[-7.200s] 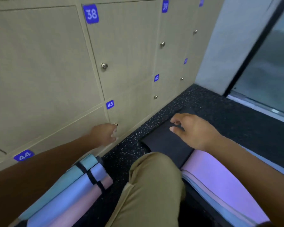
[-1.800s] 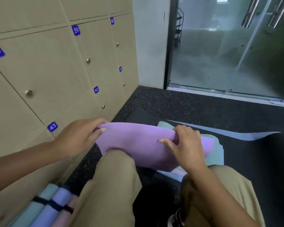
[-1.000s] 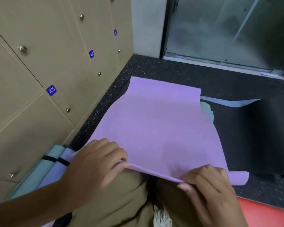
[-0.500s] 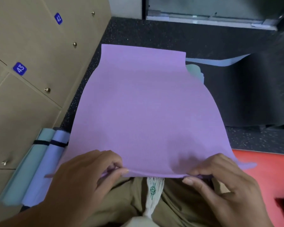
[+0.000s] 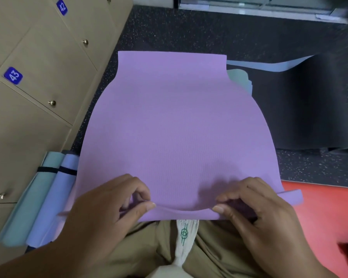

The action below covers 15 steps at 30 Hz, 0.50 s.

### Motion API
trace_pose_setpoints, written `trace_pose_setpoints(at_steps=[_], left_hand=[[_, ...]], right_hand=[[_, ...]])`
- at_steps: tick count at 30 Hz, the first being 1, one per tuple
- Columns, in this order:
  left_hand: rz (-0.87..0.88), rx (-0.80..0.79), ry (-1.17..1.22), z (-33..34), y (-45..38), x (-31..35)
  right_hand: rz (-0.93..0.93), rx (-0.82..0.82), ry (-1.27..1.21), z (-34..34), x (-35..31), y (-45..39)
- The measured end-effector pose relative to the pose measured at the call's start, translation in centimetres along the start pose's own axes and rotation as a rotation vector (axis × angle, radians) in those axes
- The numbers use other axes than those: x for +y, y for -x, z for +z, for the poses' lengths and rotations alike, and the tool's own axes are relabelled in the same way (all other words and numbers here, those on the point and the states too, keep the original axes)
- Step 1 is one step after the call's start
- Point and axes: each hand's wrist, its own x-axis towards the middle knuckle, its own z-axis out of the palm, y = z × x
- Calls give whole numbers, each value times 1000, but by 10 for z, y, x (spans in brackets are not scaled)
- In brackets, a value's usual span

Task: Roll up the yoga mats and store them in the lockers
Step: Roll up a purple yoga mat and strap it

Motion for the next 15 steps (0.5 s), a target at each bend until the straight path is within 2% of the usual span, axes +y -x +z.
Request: trace_pose_setpoints(at_steps=[4, 10, 15], left_hand=[[180, 37, 35, 6, -10, -11], [244, 19, 152, 9, -21, -22], [350, 41, 127, 9, -25, -30]], right_hand=[[-155, 22, 73, 5, 8, -6], [-310, 80, 103, 3, 20, -10], [-436, 22, 162, -1, 26, -14]])
